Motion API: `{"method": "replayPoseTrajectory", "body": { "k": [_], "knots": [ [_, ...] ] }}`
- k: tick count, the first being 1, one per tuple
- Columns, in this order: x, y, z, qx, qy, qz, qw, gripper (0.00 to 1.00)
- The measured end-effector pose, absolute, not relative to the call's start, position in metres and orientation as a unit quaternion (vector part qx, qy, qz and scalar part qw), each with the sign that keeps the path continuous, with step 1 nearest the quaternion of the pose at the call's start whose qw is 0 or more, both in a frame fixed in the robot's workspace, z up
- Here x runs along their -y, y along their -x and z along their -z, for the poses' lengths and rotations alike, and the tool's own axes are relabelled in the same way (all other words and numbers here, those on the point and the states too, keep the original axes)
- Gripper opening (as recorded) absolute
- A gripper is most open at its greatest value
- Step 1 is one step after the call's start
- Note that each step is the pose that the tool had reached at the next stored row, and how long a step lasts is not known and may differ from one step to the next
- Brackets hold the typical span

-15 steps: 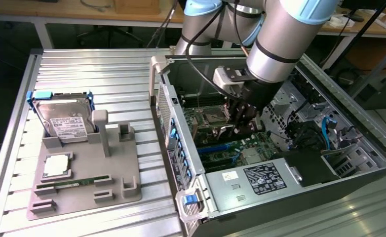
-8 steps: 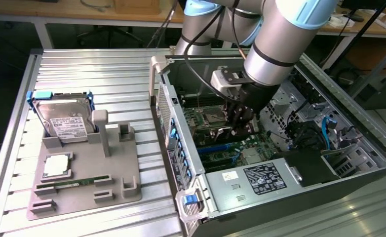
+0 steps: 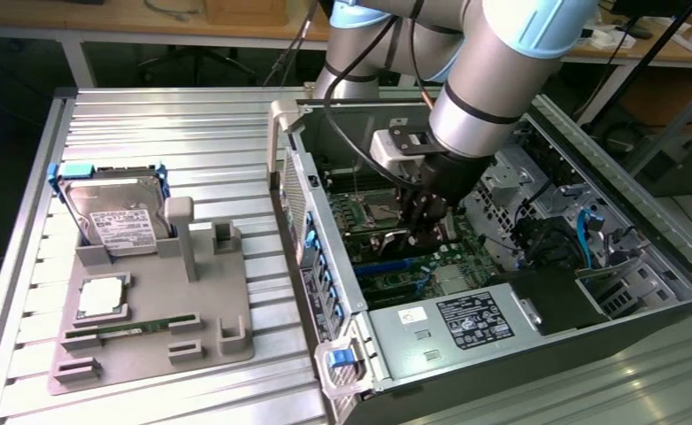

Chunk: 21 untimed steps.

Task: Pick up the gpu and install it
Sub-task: 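Insert the gpu into the slot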

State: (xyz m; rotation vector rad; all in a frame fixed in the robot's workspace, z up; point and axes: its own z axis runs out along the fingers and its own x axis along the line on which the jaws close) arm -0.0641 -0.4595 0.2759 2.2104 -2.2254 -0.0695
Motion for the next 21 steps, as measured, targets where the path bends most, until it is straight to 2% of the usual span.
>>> {"method": "replayPoseTrajectory", "body": {
  "k": [21],
  "knots": [
    [0.46, 0.07, -0.265, 0.71, -0.704, 0.022, 0.002, 0.27]
  ]
}}
